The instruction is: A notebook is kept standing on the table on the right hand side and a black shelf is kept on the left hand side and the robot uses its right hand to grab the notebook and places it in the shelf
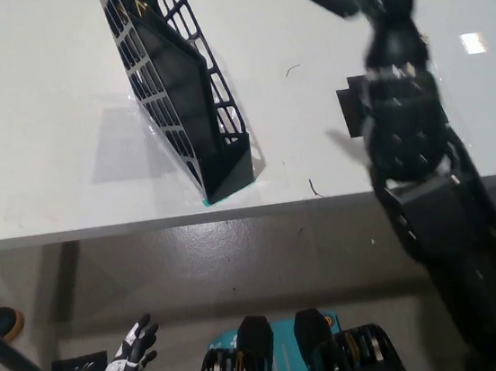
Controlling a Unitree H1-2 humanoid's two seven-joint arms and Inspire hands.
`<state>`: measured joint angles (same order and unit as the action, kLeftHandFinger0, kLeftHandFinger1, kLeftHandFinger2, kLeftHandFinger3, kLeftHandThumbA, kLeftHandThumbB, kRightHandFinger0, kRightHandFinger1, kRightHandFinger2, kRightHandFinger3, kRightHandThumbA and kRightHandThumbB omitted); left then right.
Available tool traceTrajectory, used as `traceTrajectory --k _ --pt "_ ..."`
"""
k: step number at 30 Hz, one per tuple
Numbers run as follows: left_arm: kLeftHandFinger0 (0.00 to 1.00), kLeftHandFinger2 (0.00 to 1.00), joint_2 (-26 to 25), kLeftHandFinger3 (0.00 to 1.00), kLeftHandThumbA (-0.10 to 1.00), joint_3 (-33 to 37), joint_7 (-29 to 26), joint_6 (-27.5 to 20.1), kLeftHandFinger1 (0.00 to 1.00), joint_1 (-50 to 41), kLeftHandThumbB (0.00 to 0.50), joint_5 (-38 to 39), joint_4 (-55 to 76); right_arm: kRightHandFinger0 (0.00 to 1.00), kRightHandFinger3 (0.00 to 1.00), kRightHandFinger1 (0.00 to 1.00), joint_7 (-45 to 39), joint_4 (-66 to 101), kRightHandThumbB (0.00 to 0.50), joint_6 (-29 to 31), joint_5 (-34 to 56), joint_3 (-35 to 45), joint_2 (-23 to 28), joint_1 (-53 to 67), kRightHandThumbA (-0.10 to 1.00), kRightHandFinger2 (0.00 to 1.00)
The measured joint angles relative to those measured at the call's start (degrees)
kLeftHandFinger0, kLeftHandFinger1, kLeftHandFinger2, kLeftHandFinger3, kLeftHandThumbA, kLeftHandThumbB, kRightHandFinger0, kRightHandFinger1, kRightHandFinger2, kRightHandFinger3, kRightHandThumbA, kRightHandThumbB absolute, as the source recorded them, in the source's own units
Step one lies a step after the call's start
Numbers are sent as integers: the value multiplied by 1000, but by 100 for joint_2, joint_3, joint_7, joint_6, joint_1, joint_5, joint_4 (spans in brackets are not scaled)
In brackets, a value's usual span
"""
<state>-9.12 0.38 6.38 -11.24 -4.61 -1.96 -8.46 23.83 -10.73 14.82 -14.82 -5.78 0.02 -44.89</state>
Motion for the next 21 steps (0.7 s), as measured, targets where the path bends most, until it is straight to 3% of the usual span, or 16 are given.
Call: traceTrajectory --k 2,6,8,11,13,18,21 --pt "1000 1000 1 1000 1000 0 0 1 1000 0 161 0 -1 1000 1000 1000 -32 276 448 -46 3 -6 51 294 1000 1000" --pt "1000 1000 8 1000 1000 0 -1 2 1000 0 176 -3 -2 1000 1000 1000 -128 1155 499 -167 10 -79 192 1257 1000 1000" --pt "1000 1000 8 1000 1000 -1 -1 2 1000 0 164 -4 -2 1000 1000 1000 -177 1647 439 -214 11 -153 233 1846 1000 1000" --pt "1000 1000 8 1000 1000 -4 -1 0 1000 1 146 -3 -2 1000 1000 1000 -284 2321 405 -239 25 -309 275 2757 1000 1000" --pt "1000 1000 6 1000 1000 -8 -1 -6 1000 2 140 -3 -2 1000 1000 1000 -412 2733 410 -220 96 -452 372 3419 1000 1000" --pt "1000 1000 2 1000 1000 -20 -3 -39 1000 5 142 -10 -1 1000 1000 1000 -710 2620 309 -82 380 -545 481 4503 1000 1000" --pt "1000 1000 4 1000 1000 -19 -1 -39 1000 40 138 -20 6 1000 1000 1000 -885 1859 324 127 661 -513 487 4596 1000 1000"
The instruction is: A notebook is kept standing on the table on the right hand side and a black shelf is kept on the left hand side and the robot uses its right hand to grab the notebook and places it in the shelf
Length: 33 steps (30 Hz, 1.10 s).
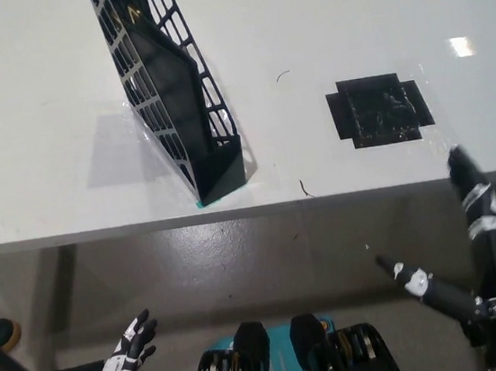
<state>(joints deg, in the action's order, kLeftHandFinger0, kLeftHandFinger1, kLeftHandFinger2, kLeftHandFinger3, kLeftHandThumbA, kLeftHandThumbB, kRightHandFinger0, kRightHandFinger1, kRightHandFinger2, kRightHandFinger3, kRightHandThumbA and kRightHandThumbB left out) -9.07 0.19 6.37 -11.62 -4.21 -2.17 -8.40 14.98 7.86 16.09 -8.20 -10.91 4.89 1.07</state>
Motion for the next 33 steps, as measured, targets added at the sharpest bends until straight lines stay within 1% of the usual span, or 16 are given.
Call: traceTrajectory --k 1,3,5,7,8,10,11,14,15,16,18,21,22,24,31,33 --pt "1000 1000 0 1000 1000 0 0 1 1000 4 138 4 1 1000 1000 1000 -56 -284 326 64 86 25 -1 -16 1000 1000" --pt "1000 1000 0 1000 1000 -1 0 1 1000 3 124 8 2 1000 1000 1000 -111 -529 309 123 167 48 -9 -25 1000 1000" --pt "1000 1000 0 1000 1000 -8 0 0 1000 -1 126 18 2 1000 1000 1000 -228 -1161 296 262 372 123 -57 -59 1000 1000" --pt "1000 1000 0 1000 1000 -14 -1 2 1000 2 133 19 2 1000 1000 1000 -315 -1455 330 357 521 163 -94 -78 1000 1000" --pt "1000 1000 0 1000 1000 -15 -1 2 1000 8 136 19 2 1000 1000 1000 -366 -1582 321 385 591 181 -105 -107 1000 1000" --pt "1000 1000 1 1000 1000 -16 -2 2 1000 38 140 17 2 1000 1000 1000 -446 -1794 332 444 678 231 -115 -162 1000 1000" --pt "1000 1000 0 1000 1000 -16 -4 3 1000 57 138 14 2 1000 1000 1000 -476 -1895 309 484 697 257 -116 -184 1000 1000" --pt "1000 1000 1 1000 1000 -24 -4 4 1000 102 140 14 2 1000 1000 1000 -590 -2162 313 589 782 325 -125 -214 1000 1000" --pt "1000 1000 1 1000 1000 -28 -5 4 1000 104 140 14 2 1000 1000 1000 -621 -2221 293 601 802 337 -128 -213 1000 1000" --pt "1000 1000 2 1000 1000 -31 -5 4 1000 106 141 14 2 1000 1000 1000 -639 -2267 292 605 810 346 -130 -211 1000 1000" --pt "1000 1000 3 1000 1000 -38 -5 5 1000 106 151 15 2 1000 1000 1000 -703 -2321 299 617 828 369 -130 -196 1000 1000" --pt "1000 1000 2 1000 1000 -42 -11 5 1000 113 145 11 2 1000 1000 1000 -772 -2372 303 634 851 392 -141 -198 1000 1000" --pt "1000 1000 2 1000 1000 -44 -14 4 1000 117 149 9 1 1000 1000 1000 -805 -2385 319 638 855 400 -148 -197 1000 1000" --pt "1000 1000 3 1000 1000 -43 -16 3 1000 129 151 3 1 1000 1000 1000 -849 -2401 312 648 876 414 -160 -195 1000 1000" --pt "1000 1000 6 1000 1000 -44 -17 -2 1000 156 130 -9 -18 1000 1000 1000 -969 -2482 345 708 915 465 -164 -184 1000 1000" --pt "1000 1000 7 1000 1000 -45 -22 -4 1000 159 141 -19 -27 1000 1000 1000 -993 -2487 352 711 915 470 -164 -183 1000 1000"
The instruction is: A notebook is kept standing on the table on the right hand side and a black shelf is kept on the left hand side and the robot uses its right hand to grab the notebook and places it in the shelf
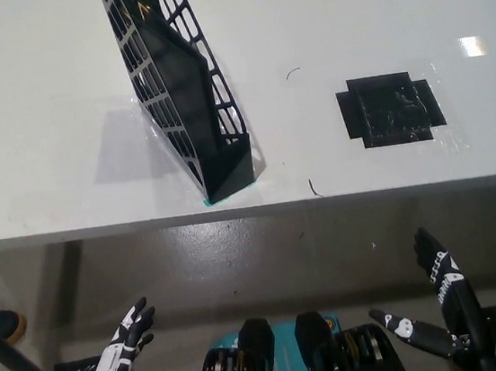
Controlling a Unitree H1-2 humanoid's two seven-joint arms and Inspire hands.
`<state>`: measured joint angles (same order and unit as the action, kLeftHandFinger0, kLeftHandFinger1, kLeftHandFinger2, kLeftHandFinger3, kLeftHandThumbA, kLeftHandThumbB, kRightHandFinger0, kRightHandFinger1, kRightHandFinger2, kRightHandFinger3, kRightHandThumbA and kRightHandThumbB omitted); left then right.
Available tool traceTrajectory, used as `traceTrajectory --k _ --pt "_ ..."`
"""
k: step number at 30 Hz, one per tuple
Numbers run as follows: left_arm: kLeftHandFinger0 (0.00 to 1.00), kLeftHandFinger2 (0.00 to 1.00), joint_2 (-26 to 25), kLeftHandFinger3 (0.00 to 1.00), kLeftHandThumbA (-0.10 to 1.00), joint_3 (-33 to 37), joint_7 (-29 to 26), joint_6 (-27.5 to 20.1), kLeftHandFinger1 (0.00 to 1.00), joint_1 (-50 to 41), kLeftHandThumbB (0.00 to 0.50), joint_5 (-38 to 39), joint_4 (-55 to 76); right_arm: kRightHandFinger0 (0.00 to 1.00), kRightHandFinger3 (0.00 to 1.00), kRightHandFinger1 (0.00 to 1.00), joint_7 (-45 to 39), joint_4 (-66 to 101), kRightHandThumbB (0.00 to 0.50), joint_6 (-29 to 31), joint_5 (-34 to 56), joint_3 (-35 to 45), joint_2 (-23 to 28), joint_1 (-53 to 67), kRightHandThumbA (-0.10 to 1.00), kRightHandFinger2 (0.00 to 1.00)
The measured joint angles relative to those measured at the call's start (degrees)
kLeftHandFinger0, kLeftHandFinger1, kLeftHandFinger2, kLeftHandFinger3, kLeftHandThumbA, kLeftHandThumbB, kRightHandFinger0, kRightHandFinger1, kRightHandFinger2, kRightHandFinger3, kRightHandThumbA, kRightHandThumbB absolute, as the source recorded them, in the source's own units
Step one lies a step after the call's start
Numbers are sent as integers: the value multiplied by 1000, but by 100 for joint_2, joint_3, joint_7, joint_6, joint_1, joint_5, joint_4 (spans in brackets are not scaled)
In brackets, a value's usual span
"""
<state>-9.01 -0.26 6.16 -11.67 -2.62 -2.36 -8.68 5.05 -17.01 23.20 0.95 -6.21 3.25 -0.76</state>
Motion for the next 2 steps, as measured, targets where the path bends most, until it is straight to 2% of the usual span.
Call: traceTrajectory --k 2 --pt "1000 1000 0 1000 1000 -1 1 1 1000 -1 140 1 0 1000 1000 1000 -10 0 354 0 -1 2 -1 1 1000 1000"
